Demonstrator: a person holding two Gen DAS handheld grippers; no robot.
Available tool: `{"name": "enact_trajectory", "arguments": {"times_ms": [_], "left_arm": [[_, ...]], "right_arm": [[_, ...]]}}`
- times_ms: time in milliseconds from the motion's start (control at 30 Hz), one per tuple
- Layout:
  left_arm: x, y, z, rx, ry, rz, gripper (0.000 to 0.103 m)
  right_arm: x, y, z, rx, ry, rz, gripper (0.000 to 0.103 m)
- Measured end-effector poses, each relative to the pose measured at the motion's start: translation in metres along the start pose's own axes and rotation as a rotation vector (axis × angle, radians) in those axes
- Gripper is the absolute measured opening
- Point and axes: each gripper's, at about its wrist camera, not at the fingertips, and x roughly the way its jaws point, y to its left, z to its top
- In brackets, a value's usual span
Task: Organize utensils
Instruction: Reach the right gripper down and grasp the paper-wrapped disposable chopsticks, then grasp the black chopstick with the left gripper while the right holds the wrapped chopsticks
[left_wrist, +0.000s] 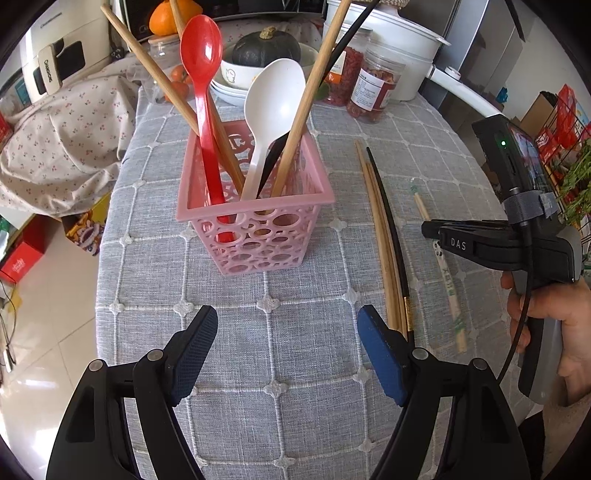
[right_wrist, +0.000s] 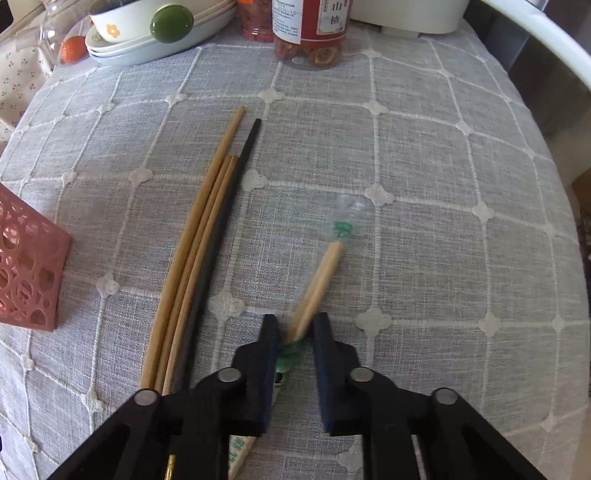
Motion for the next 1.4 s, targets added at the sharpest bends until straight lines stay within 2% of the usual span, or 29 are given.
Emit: {"name": "enact_trajectory", "arguments": {"times_ms": [200, 267, 300, 333, 367, 433, 533, 767, 933, 1100, 1400], "left_arm": [[-0.010, -0.025, -0.001, 0.038, -0.013, -0.040, 0.080], [-0.008, -0.038, -0.001, 0.051, 0.005, -0.065, 0.078], [-0.006, -0.046, -0.001, 0.062, 0.015, -0.078, 0.069], [-0.003, -0.053, -0.001, 0.075, 0.026, -0.086, 0.055], [0.001, -0.060, 0.000, 0.089, 0.039, -0.090, 0.048], [0.011, -0.074, 0.005, 0.093, 0.062, -0.109, 0.024], [0.028, -0.089, 0.020, 0.070, 0.092, -0.135, 0.012], [0.062, -0.106, 0.067, 0.035, 0.085, -0.095, 0.007], [0.080, -0.112, 0.091, 0.032, 0.054, -0.022, 0.006], [0.097, -0.113, 0.101, 0.035, 0.091, 0.058, 0.005], [0.111, -0.120, 0.109, 0.056, 0.116, 0.100, 0.005]], "right_arm": [[-0.012, -0.033, -0.004, 0.087, -0.014, 0.057, 0.004], [-0.020, -0.045, -0.007, 0.102, -0.024, 0.072, 0.004], [-0.023, -0.046, -0.005, 0.105, -0.031, 0.072, 0.004], [-0.027, -0.050, -0.006, 0.109, -0.037, 0.075, 0.004], [-0.030, -0.056, -0.008, 0.114, -0.041, 0.081, 0.004], [-0.034, -0.066, -0.011, 0.126, -0.041, 0.103, 0.004], [-0.039, -0.078, -0.017, 0.143, -0.036, 0.133, 0.004], [-0.028, -0.112, -0.033, 0.179, 0.016, 0.179, 0.004], [-0.034, -0.131, -0.035, 0.201, -0.004, 0.197, 0.004], [-0.039, -0.142, -0.038, 0.213, -0.018, 0.209, 0.004], [-0.035, -0.149, -0.039, 0.223, -0.013, 0.209, 0.004]]}}
